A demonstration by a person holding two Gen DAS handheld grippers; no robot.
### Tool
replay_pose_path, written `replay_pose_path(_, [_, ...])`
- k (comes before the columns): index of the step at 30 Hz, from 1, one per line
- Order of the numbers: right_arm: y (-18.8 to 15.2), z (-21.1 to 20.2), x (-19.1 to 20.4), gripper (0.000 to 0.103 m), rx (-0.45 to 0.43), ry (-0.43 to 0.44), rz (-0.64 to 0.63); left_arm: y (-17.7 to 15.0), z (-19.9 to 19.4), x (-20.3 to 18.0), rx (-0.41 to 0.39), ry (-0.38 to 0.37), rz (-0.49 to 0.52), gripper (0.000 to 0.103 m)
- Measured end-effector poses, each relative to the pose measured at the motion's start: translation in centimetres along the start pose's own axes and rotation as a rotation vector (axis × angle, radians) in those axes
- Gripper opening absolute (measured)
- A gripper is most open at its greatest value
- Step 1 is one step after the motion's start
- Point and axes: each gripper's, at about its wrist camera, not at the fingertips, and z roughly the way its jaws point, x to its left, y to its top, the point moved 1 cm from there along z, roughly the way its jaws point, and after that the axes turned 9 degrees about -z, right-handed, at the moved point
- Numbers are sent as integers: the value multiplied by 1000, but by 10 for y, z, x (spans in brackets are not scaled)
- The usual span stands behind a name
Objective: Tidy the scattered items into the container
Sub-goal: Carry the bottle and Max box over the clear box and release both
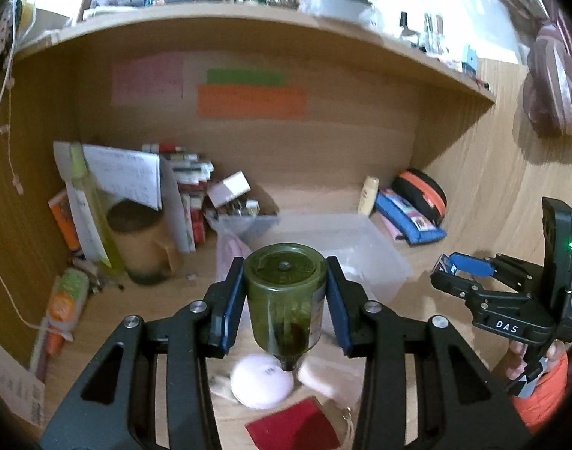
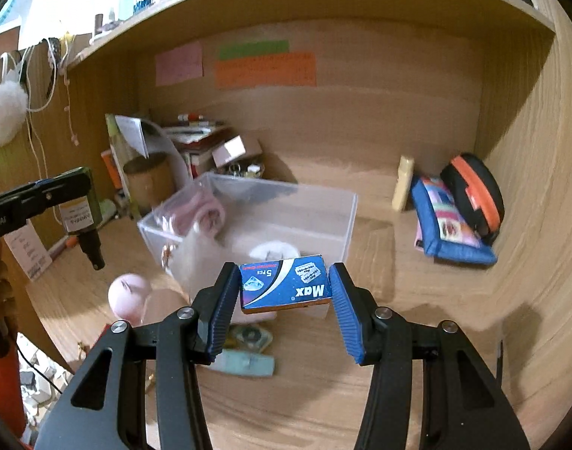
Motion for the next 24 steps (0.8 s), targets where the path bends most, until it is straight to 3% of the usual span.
replay_pose_path(15, [48, 19, -8, 46, -64, -7, -26, 49, 21, -2, -75, 36, 4, 41])
replay_pose_path(24, [43, 68, -30, 46, 26, -6, 8, 50, 79, 0, 13, 31, 3, 41])
